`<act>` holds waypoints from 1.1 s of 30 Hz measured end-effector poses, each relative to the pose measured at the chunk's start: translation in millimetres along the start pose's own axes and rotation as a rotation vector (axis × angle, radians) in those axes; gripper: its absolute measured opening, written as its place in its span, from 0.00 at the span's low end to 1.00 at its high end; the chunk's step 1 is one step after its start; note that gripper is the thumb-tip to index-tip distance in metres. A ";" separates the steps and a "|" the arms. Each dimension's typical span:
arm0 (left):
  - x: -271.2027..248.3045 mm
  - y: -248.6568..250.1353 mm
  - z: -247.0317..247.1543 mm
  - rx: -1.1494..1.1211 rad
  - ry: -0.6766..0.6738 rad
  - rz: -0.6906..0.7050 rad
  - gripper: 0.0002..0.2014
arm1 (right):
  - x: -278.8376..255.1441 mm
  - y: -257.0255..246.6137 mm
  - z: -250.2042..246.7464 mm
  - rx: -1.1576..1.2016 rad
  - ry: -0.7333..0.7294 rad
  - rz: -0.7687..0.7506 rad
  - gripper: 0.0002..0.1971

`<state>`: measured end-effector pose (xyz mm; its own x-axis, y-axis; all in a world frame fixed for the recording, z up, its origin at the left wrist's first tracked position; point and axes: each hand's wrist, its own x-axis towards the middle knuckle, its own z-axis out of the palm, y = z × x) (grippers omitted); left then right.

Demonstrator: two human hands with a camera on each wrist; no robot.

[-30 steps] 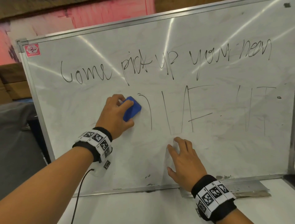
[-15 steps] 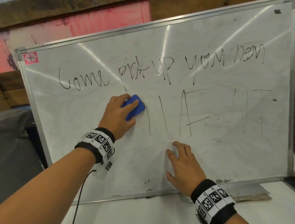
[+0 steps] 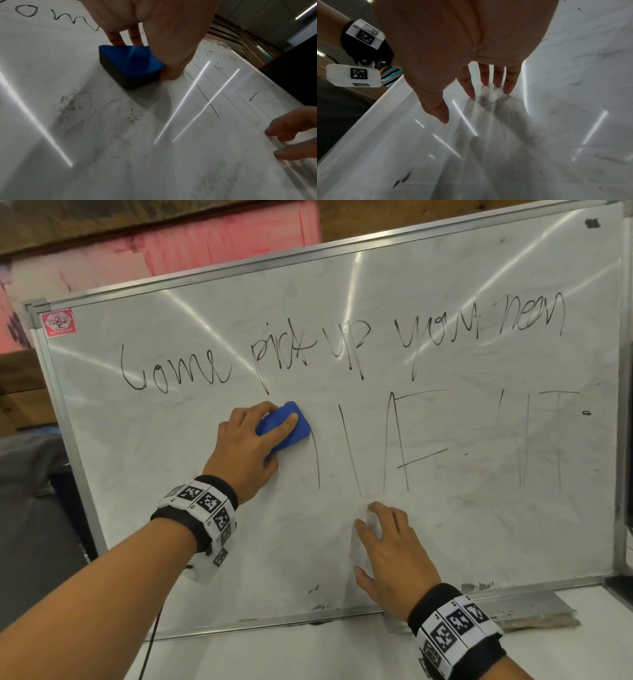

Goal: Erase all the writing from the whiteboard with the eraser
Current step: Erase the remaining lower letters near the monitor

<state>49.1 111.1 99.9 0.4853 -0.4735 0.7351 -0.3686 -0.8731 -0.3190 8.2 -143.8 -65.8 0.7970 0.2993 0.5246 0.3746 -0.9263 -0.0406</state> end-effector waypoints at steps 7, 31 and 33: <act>3.6 1.4 -3.5 -0.080 0.005 -0.022 0.36 | 0.4 -0.7 -2.2 0.008 -0.004 0.000 0.36; -44.3 26.3 28.5 -0.021 -0.060 0.199 0.36 | -0.2 -0.2 -10.4 0.048 -0.081 -0.010 0.36; -45.3 29.6 29.5 -0.025 -0.032 0.152 0.35 | -0.3 -0.2 -10.7 0.047 -0.084 -0.011 0.36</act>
<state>39.7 103.3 39.5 0.4474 -0.6036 0.6599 -0.4592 -0.7882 -0.4097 2.8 -146.1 -56.9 0.8287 0.3293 0.4525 0.4038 -0.9117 -0.0760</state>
